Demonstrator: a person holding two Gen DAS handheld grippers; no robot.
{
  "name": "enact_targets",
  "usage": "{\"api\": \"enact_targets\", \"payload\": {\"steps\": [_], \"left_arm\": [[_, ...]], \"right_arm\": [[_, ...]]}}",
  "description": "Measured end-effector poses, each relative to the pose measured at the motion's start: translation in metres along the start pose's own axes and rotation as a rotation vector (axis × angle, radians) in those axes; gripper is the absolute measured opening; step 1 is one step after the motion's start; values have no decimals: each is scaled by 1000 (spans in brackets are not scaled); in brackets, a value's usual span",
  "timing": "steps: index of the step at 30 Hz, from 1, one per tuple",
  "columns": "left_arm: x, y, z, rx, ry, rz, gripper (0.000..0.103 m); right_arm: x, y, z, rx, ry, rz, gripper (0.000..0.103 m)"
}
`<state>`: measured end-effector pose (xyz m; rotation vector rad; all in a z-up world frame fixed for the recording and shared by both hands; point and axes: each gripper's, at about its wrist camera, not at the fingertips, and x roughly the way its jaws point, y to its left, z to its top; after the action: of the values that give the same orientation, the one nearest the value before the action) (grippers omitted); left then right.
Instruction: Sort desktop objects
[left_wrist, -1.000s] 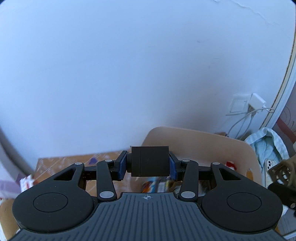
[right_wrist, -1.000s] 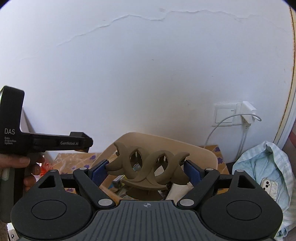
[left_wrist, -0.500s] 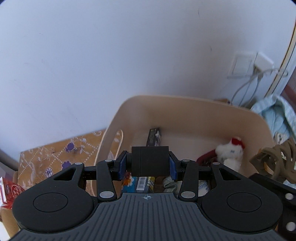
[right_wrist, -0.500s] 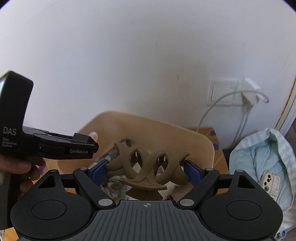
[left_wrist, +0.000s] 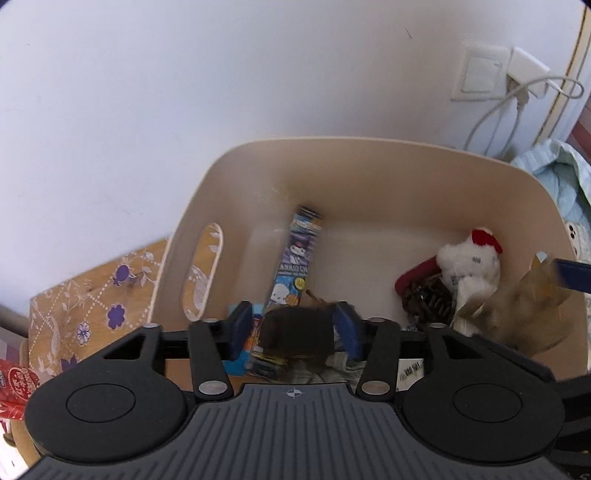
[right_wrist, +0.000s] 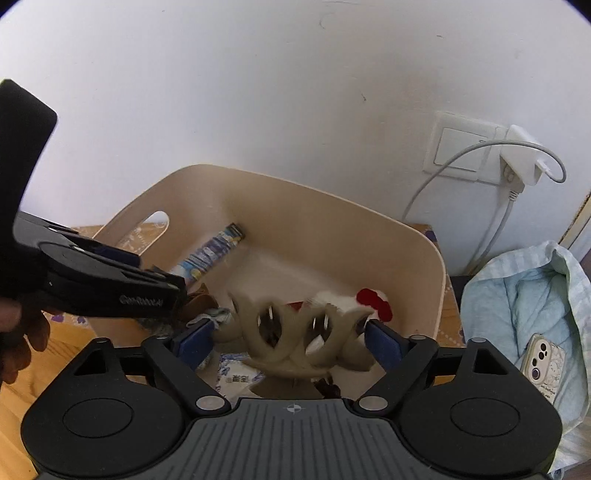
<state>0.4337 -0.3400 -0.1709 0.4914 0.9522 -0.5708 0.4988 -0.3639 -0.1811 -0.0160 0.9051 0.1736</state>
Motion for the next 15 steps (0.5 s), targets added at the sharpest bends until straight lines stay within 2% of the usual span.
{"api": "enact_targets", "payload": {"steps": [1,6,10,15], "left_arm": [[-3,2,0,-12,-9,1,60],[-17,11,2,-39,-53,-20,71],[-29,18,0,-50,-74,-15,71],[-46,27,-7,-69,-87,-19,71]], "right_arm": [[-1,-2,0,9,-3,2,103],[-14,-14,0,64,-16,8,103],[-24,-23,-3,130,-21,23,103],[-32,-25,-8,154,-11,11,103]]}}
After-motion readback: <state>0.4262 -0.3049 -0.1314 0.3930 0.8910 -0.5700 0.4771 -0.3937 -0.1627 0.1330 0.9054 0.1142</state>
